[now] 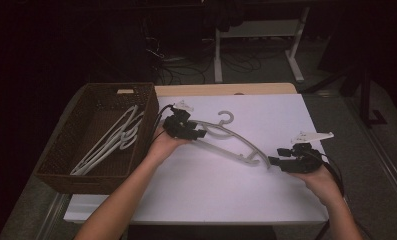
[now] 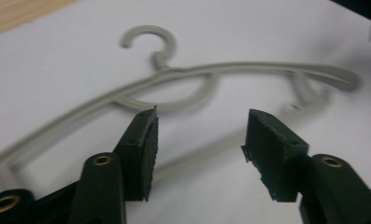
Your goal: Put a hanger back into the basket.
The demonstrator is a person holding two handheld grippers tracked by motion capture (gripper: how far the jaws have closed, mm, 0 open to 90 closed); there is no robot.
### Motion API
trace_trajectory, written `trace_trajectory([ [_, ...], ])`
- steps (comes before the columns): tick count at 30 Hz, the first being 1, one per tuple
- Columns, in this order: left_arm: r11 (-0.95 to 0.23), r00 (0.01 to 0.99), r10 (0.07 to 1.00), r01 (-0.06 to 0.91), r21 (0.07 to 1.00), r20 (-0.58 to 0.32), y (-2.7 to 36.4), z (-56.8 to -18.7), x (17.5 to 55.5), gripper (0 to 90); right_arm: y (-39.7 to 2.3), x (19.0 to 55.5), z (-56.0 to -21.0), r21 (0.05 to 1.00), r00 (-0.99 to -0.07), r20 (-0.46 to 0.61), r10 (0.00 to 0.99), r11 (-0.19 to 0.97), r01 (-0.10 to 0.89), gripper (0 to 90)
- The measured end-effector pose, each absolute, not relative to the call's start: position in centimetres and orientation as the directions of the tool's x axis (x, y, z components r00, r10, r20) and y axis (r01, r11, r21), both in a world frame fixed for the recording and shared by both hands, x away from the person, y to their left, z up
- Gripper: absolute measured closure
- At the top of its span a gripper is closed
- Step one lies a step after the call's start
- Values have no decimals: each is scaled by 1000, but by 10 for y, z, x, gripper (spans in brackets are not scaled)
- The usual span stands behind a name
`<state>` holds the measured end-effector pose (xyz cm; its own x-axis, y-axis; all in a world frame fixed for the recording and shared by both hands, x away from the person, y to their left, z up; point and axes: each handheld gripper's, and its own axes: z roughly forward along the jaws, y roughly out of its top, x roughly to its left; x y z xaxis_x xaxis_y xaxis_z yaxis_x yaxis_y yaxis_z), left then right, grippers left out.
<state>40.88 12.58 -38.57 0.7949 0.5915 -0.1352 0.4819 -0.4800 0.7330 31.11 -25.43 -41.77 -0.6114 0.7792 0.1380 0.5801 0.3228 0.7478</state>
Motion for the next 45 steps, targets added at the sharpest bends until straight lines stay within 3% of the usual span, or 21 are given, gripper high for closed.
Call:
trace_trajectory([
  [11, -476, 844, 505, 447, 757, -181, 148, -402, 357, 143, -252, 337, -416, 727, -600, 115, 792, 345, 594, 789],
  [15, -476, 849, 493, 445, 759, -188, 154, -407, 346, 105, -248, 354, -417, 715, -603, 122, 788, 351, 604, 890],
  [27, -505, 859, 481, 434, 746, -175, 155, -420, 335, 18, -239, 377, -447, 627, -602, 95, 793, 422, 654, 892],
  [45, -510, 848, 503, 448, 734, -168, 157, -422, 337, 18, -217, 340, -448, 579, -746, 84, 660, 577, 576, 893],
])
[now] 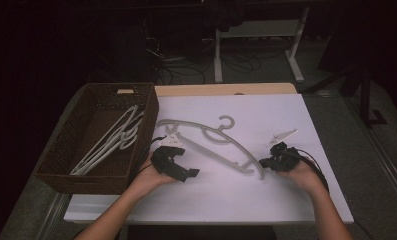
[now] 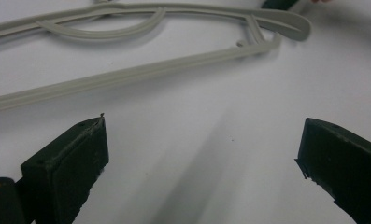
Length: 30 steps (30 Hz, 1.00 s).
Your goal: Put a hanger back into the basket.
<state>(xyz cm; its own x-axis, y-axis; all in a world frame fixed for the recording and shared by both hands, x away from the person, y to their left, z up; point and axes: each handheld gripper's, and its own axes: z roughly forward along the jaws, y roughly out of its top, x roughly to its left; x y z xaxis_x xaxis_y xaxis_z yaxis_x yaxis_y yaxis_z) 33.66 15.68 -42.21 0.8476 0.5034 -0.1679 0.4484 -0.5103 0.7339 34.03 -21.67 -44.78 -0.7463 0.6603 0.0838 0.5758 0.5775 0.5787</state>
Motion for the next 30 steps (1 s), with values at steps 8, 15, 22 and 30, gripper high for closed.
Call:
trace_trajectory([
  [8, -507, 839, 519, 457, 731, -164, 159, -421, 338, 19, -190, 304, -448, 575, -843, 125, 523, 654, 492, 894],
  [15, -510, 834, 528, 462, 726, -160, 159, -422, 339, 19, -169, 280, -449, 562, -896, 138, 421, 712, 421, 893],
  [22, -509, 815, 563, 472, 720, -137, 158, -421, 343, 50, -168, 280, -446, 593, -882, 109, 458, 682, 427, 777],
  [30, -487, 748, 658, 511, 709, -88, 150, -419, 370, 315, -180, 286, -443, 647, -833, 92, 546, 603, 467, 586],
])
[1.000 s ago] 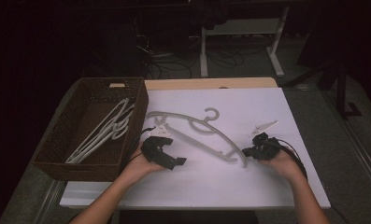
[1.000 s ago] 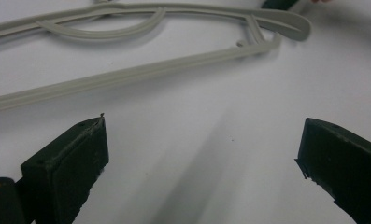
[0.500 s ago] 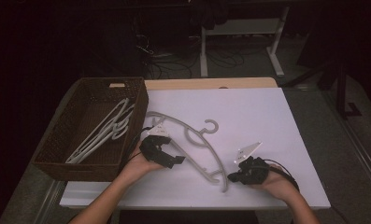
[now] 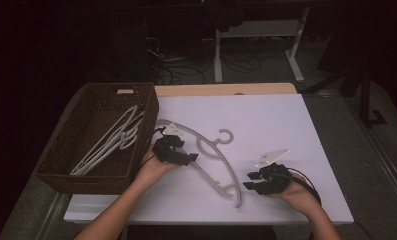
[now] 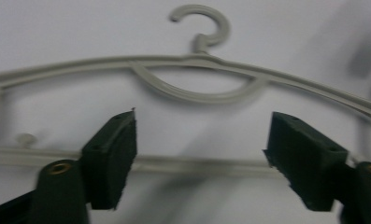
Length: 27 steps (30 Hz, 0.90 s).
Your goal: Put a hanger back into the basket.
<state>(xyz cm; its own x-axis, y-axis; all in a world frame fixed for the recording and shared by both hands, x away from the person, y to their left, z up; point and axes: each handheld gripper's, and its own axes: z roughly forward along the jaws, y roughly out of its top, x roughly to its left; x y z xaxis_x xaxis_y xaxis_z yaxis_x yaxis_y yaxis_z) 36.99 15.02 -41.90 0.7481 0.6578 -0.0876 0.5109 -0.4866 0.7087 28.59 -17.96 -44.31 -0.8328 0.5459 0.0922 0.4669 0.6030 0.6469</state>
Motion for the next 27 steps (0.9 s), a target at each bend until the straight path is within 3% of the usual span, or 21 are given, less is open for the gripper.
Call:
trace_trajectory([
  [7, -469, 696, 715, 552, 690, -71, 140, -424, 403, 657, -188, 288, -443, 672, -802, 93, 589, 557, 487, 502],
  [13, -496, 639, 769, 602, 626, -6, 132, -433, 436, 874, -192, 289, -442, 683, -791, 91, 605, 540, 492, 473],
  [27, -499, 614, 789, 613, 612, 28, 119, -442, 465, 900, -197, 290, -439, 708, -782, 93, 617, 512, 487, 454],
])
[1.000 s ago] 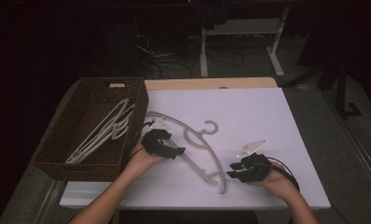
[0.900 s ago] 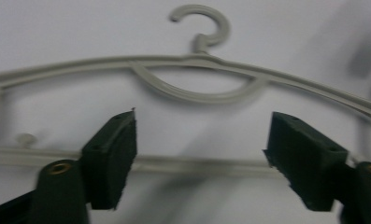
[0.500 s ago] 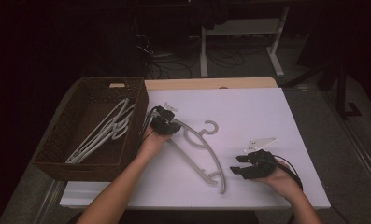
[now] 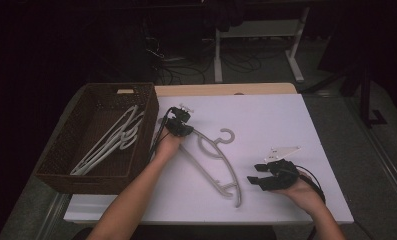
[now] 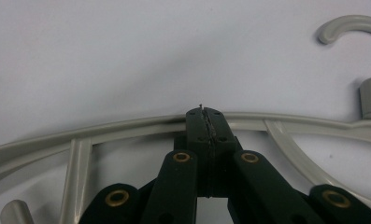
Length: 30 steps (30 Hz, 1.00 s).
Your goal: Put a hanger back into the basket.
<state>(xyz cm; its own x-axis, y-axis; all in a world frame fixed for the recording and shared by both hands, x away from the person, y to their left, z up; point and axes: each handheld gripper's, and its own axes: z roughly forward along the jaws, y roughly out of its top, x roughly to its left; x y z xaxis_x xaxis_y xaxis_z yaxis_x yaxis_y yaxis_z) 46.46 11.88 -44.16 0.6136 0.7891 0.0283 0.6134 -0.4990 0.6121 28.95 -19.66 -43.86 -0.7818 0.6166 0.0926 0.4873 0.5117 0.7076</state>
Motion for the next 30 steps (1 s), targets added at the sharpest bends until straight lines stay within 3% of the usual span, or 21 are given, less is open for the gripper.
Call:
trace_trajectory([
  [28, -582, 723, 689, 509, 635, 52, 14, -443, 513, 900, -201, 291, -437, 723, -784, 96, 613, 499, 478, 453],
  [30, -564, 722, 691, 517, 644, 27, 16, -441, 513, 854, -201, 291, -437, 726, -783, 96, 615, 494, 478, 453],
])
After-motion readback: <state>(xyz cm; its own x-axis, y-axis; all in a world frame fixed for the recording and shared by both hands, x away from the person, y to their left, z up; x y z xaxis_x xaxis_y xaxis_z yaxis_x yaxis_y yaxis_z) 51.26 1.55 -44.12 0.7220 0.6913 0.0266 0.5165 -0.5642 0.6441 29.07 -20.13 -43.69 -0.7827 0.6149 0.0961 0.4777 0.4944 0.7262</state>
